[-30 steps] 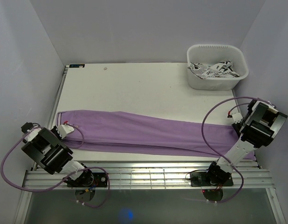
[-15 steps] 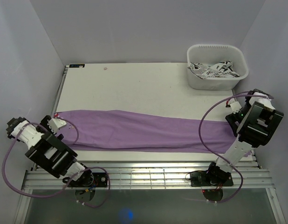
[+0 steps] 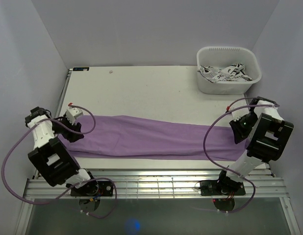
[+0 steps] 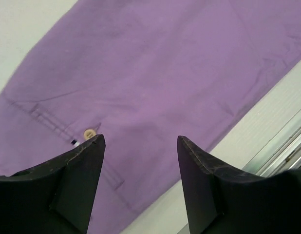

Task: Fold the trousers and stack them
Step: Fold the trousers

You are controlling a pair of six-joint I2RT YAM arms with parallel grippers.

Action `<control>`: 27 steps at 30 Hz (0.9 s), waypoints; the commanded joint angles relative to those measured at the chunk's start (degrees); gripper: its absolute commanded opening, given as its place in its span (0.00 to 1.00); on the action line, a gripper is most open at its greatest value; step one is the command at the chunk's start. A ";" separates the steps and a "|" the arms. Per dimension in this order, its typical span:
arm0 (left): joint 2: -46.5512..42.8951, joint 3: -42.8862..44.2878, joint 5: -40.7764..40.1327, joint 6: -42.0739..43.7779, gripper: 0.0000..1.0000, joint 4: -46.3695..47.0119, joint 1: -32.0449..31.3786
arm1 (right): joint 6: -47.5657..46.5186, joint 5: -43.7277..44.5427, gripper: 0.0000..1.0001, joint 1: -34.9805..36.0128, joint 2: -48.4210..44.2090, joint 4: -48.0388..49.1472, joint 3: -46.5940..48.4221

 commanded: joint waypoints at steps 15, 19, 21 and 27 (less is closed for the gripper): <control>21.18 -9.65 -22.41 -33.46 0.64 25.99 -4.37 | 2.05 0.76 0.55 -9.12 -4.79 5.17 0.73; 21.88 -7.46 -21.88 -33.38 0.66 25.64 -4.37 | -1.28 0.76 0.54 -10.80 -0.84 3.77 5.38; 22.23 -6.84 -22.14 -32.68 0.66 25.37 -4.37 | -4.70 1.02 0.51 -10.89 2.15 3.42 8.89; 21.44 -6.40 -22.93 -30.91 0.68 25.37 -4.46 | -11.22 1.73 0.44 -10.71 9.53 0.61 18.11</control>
